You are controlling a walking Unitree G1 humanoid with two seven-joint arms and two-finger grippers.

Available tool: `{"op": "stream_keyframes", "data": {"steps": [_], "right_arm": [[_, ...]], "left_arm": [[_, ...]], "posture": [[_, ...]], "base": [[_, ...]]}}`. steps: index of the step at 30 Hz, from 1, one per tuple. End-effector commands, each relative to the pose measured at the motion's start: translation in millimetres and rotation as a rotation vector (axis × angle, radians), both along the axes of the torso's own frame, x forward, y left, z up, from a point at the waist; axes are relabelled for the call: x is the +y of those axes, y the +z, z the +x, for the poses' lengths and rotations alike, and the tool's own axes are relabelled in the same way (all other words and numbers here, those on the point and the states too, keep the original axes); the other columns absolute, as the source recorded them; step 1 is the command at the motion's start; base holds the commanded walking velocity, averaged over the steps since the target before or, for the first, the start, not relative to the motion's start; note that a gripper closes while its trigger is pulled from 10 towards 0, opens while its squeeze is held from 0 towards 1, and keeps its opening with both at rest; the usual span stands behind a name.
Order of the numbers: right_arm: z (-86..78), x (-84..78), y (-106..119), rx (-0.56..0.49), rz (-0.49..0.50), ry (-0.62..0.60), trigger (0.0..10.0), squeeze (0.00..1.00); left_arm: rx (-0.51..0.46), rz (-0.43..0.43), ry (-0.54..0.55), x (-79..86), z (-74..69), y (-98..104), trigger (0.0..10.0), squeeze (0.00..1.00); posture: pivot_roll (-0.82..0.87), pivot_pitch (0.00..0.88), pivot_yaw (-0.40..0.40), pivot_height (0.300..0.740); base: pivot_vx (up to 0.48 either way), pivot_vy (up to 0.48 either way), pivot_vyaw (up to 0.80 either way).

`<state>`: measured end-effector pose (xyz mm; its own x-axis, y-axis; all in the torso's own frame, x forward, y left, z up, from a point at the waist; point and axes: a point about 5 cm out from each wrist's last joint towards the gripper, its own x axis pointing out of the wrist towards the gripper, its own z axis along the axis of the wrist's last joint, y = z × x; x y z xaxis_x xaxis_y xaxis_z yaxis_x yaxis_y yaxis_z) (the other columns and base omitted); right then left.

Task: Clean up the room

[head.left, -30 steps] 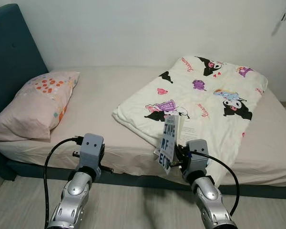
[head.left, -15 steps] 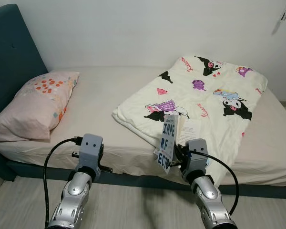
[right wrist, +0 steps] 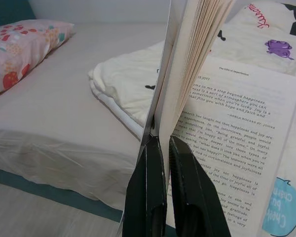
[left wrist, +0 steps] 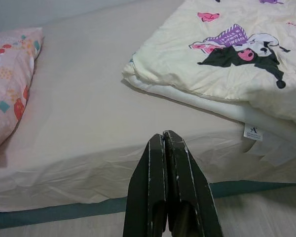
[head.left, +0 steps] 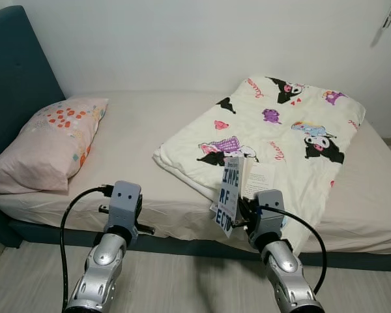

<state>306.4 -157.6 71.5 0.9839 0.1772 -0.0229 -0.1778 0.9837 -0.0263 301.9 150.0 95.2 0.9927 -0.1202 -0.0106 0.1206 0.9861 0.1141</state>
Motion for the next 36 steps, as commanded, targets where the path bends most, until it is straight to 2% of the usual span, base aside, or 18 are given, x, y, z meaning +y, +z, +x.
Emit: {"op": "stream_keyframes", "data": {"steps": [1,17,22,28,36], "right_arm": [[0.4,2.6,4,-0.020,0.018,0.005,10.0,0.00],[-1.3,2.9,6,-0.038,0.002,0.022,10.0,0.00],[-1.7,-1.8,6,-0.041,-0.031,0.008,10.0,0.00],[-1.4,-7.4,9,-0.042,-0.043,0.018,10.0,0.00],[0.2,-5.0,9,-0.040,-0.040,0.025,10.0,0.00]], "left_arm": [[0.034,-0.007,-0.004,0.5,-2.1,-7,10.0,0.00],[0.055,0.008,-0.006,0.3,-3.7,-13,10.0,0.00],[0.103,0.055,0.025,3.8,-4.5,-23,10.0,0.00],[0.102,0.034,0.033,-3.0,-4.7,-26,10.0,0.00],[0.080,0.022,0.039,-3.6,-4.8,-24,10.0,0.00]], "posture": [[-0.08,0.105,0.048,0.740],[-0.09,0.091,0.046,0.740],[-0.11,0.083,0.035,0.740],[-0.12,0.082,0.009,0.740],[-0.11,0.085,0.008,0.740]], "base": [[0.000,0.000,0.00],[0.000,0.000,0.00],[0.000,0.000,0.00],[0.000,0.000,0.00],[0.000,0.000,0.00]]}}
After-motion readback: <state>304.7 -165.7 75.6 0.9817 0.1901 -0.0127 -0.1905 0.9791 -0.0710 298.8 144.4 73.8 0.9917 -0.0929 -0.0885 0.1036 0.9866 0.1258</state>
